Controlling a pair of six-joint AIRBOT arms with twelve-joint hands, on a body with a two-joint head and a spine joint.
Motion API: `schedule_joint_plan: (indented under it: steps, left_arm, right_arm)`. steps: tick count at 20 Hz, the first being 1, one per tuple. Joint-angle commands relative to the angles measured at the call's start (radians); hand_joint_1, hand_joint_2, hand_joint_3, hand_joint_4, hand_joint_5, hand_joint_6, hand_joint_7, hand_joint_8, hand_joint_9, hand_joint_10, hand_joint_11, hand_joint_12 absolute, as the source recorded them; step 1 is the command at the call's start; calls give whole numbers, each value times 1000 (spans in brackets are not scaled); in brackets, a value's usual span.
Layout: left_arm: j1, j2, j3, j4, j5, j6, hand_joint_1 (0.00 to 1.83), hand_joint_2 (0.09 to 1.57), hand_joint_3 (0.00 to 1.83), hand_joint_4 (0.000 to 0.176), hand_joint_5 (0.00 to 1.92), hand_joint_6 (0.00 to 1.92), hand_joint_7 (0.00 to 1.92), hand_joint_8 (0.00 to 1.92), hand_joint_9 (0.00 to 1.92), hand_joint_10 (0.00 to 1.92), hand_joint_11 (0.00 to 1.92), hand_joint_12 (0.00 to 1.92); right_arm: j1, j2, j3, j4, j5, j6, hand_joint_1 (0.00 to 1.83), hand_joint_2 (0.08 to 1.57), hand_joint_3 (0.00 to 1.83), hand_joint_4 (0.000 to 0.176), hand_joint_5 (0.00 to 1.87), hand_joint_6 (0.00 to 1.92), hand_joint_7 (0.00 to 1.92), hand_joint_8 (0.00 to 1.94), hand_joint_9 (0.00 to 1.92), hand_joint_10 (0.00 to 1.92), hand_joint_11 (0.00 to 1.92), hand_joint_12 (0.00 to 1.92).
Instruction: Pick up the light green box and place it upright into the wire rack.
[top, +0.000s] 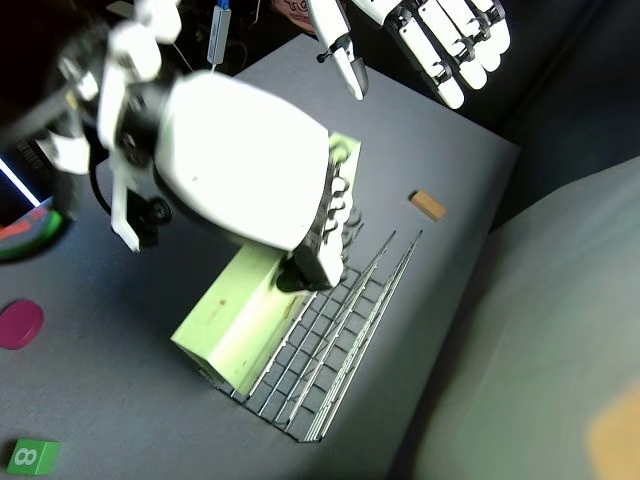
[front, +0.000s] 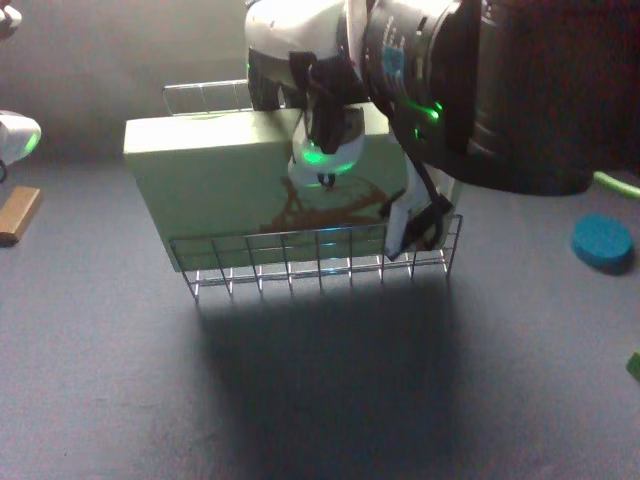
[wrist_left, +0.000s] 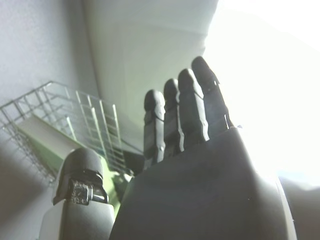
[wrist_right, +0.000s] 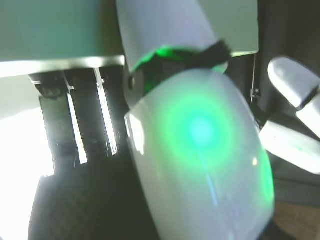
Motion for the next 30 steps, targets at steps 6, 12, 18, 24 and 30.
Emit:
schedule_joint_plan:
  steps: [6, 12, 18, 24, 30]
  left_arm:
    - [-23, 3, -15, 75, -9, -5, 63, 1301, 0, 0, 263, 0, 201, 0, 164, 2, 0, 472]
    - [-23, -2, -29, 75, -9, -11, 64, 1300, 0, 0, 256, 0, 197, 0, 162, 1, 0, 465]
    - [-19, -23, -36, 75, -9, -26, 63, 1300, 0, 0, 256, 1, 196, 0, 162, 1, 0, 461]
    - [9, -61, -52, 76, 12, -64, 66, 1300, 0, 0, 263, 3, 197, 1, 163, 1, 0, 460]
    - [29, -87, -71, 112, 40, -125, 83, 1293, 0, 0, 284, 6, 207, 2, 181, 5, 0, 476]
  right_arm:
    - [-26, -18, 38, -97, 33, 11, 1382, 1087, 0, 0, 943, 912, 1091, 794, 970, 1176, 820, 1337]
    - [-57, -28, 64, -97, 47, 14, 1381, 1090, 0, 0, 935, 911, 1070, 829, 975, 1182, 812, 1348]
    - [-58, -28, 71, -97, 50, 17, 1383, 1089, 0, 0, 926, 929, 1068, 824, 992, 1158, 852, 1311]
    - [-53, -27, 71, -97, 50, 16, 1245, 1126, 0, 0, 865, 1111, 1049, 894, 884, 803, 680, 1290]
    - [-46, -26, 65, -96, 52, 15, 953, 1028, 0, 0, 708, 9, 773, 1, 747, 85, 423, 1200]
